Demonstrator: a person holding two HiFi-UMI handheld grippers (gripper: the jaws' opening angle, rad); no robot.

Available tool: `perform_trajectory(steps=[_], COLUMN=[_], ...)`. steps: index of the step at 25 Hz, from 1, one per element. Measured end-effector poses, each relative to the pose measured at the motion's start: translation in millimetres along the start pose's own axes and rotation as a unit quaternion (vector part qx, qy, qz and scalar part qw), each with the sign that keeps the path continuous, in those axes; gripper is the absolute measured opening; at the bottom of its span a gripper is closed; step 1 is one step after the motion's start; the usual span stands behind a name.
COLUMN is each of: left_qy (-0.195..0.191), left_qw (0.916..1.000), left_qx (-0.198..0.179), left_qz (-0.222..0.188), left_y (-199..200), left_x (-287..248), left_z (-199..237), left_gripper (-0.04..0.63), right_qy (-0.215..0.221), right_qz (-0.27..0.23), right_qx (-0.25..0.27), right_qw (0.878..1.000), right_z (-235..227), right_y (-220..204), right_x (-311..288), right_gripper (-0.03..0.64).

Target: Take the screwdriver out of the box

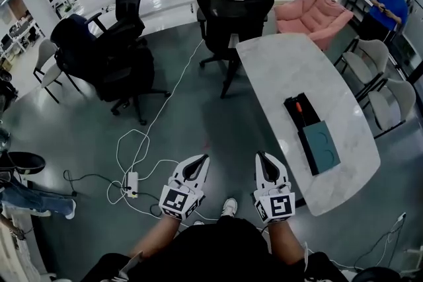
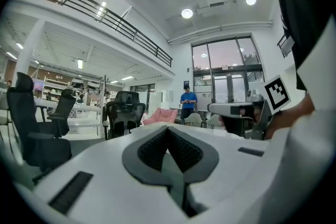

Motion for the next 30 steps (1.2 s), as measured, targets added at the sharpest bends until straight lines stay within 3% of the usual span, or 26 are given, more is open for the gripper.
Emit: perform_trajectory(steps=[9,18,25,30], left_qy=[0.019,0.039,0.032,0.043], left_qw=[0.9998,0.9992,0.9994,0.9990], left_qx=[-0.009,-0.008,-0.003,0.007], left_qz=[0.002,0.002,-0.008,-0.012], left_y=[8,13,6,2], left_x=[-39,-55,-81,-108], left_z=[-13,-8,6,45], left_gripper=[0.006,0.006,0.006,0.006], right_qy=[0.010,0.012,0.017,0.039], right_qz=[-0.007,0.008,0.005,0.002], right_qx=[-0.007,-0.034,-0.022,0.024], right_qw=[1.000,0.999,1.000,0.999], right_z=[-58,-79,-90,-83], right_y=[-6,-23,-25,-16], right_x=[-12,-15,-44,-97], right_gripper=[0.025,0.025,0.025,0.025])
Point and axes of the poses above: the fingertips, and each gripper's own axes: x backward along the fingers, z to its left, y out of its top, the point moved 7 cm from there along x, backward along the fingers, and after that the axes turned 7 degrees about y, right-handed, at the moved point
